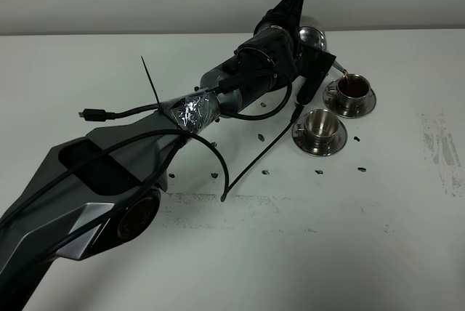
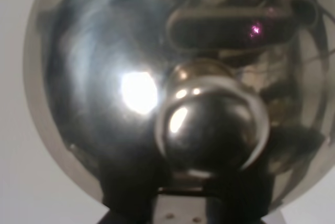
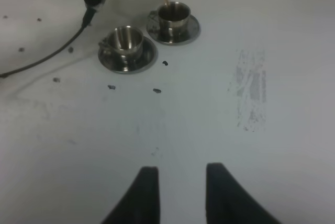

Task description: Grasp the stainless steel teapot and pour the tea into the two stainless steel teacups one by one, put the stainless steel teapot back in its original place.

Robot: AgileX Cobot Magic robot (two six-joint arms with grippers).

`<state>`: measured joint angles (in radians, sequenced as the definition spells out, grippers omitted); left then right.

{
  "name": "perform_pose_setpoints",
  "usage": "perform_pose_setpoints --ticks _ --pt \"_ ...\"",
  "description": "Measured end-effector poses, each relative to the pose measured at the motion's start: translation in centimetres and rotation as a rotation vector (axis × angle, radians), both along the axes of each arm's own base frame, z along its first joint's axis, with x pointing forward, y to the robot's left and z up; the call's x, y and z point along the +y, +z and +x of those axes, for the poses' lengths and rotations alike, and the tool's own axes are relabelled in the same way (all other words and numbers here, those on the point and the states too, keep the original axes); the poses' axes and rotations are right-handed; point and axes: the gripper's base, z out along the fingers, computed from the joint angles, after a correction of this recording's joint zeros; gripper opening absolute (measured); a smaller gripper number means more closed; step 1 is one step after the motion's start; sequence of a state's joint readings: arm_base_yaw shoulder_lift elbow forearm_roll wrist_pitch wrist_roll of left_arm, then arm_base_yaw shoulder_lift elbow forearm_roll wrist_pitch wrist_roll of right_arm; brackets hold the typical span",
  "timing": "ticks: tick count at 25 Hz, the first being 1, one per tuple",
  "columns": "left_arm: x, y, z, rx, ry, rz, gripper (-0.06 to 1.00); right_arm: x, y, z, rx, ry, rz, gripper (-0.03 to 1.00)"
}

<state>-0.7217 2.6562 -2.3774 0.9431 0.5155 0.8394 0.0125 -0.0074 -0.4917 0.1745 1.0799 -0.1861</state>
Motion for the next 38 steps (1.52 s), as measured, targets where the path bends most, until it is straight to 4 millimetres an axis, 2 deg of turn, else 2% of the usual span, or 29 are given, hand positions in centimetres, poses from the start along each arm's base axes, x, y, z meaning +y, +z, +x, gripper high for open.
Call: perform_pose_setpoints --ticks 8,17,22,30,34,38 --pt "0.4 -0.7 -0.3 0.095 0.089 -0.073 0.18 0.0 0.0 0.0 0.0 0.0 0.0 0.24" --pt "1.2 -0.9 -0.1 0.185 0.215 -0.242 0.18 0.0 0.0 0.0 0.0 0.0 0.0 0.24" --pt "1.4 0.6 -0.4 0.266 0.269 -0.366 0.18 0.0 0.0 0.0 0.0 0.001 0.001 0.24" --pt "2.9 3.4 -1.0 0.427 0.511 -0.629 0.18 0.0 0.0 0.0 0.003 -0.017 0.033 0.24" --pt "4.3 3.4 -0.9 0.492 0.624 -0.644 0.18 0.0 0.1 0.0 0.0 -0.019 0.037 0.24" --pt "4.6 2.9 -1.2 0.601 0.677 -0.676 0.18 0.0 0.1 0.0 0.0 -0.021 0.04 0.24"
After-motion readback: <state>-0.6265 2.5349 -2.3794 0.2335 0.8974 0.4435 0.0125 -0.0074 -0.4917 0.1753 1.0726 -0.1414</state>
